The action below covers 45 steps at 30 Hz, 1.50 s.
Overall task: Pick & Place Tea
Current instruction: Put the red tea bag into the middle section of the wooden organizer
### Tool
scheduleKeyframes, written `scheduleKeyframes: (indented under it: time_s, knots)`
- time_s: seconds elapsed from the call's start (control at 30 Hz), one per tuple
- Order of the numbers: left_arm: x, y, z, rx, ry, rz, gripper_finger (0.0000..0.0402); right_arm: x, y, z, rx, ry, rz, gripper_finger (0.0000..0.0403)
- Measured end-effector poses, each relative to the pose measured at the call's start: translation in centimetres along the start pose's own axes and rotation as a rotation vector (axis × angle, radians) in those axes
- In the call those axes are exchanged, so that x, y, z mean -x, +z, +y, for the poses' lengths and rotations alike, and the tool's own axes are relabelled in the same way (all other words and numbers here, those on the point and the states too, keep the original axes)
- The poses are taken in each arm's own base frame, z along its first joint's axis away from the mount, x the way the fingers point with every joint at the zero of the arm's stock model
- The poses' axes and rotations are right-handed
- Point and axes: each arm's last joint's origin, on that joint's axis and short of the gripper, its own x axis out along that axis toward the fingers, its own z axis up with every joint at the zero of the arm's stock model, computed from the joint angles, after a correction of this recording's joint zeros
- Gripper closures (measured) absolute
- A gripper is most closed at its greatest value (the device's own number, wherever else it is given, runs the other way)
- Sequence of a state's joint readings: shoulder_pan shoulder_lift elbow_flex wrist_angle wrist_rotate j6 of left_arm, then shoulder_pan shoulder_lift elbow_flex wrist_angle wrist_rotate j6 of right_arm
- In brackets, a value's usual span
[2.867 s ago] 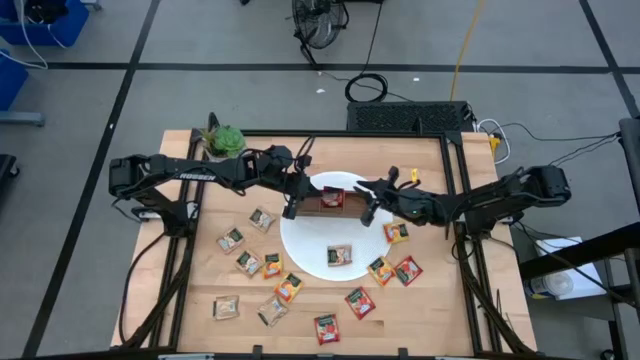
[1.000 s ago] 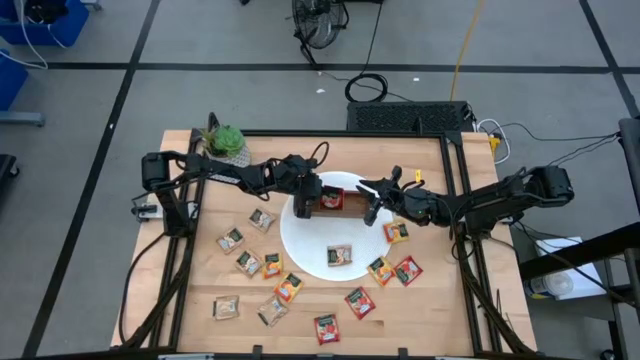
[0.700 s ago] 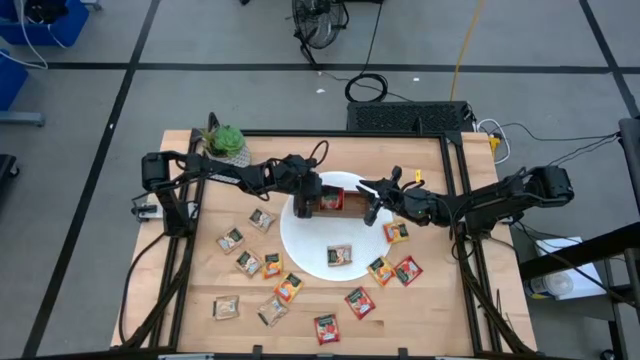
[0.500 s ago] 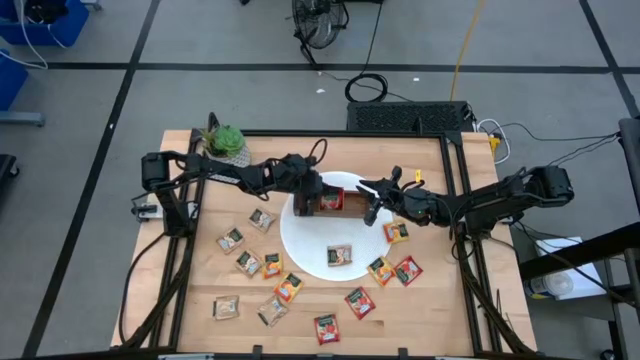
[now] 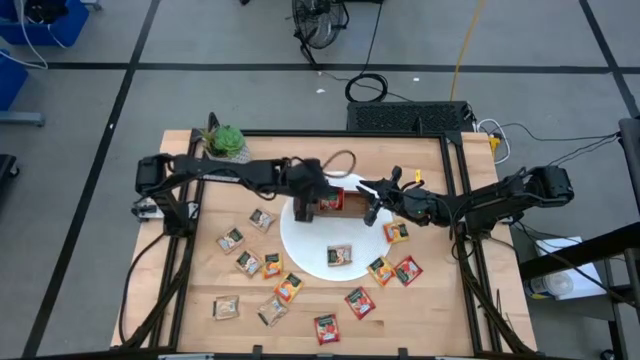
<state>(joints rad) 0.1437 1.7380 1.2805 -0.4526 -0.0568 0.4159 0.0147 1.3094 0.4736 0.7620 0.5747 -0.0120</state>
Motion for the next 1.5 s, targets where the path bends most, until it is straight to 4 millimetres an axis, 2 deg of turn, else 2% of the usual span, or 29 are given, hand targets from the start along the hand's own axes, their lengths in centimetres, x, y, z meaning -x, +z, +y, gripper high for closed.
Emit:
scheduleKeyframes:
  time_s: [0.13,0.53,0.83,1.27,1.5]
  knots:
    - [-0.6,0.9,-0.8,-0.052,-0.006,-0.027,0.0398,0.0,0.0,0.0,0.002,0.0,0.003,0.0339]
    - [-6.9,-0.7,-1.6,-0.046,-0.049,0.052,0.04,0.0,-0.1,0.0,-0.017,0.004,0.008,0.0339]
    - [-7.3,-0.9,-1.9,-0.026,-0.098,0.053,0.04,0.0,-0.1,0.0,-0.018,0.003,0.008,0.0339]
    - [-7.3,-1.8,-0.4,0.053,-0.105,0.077,0.04,0.0,-0.1,0.0,-0.018,0.002,0.008,0.0339]
    - [-7.3,-1.7,-0.6,0.061,-0.135,0.063,0.04,0.0,-0.1,0.0,-0.018,0.001,0.008,0.0339]
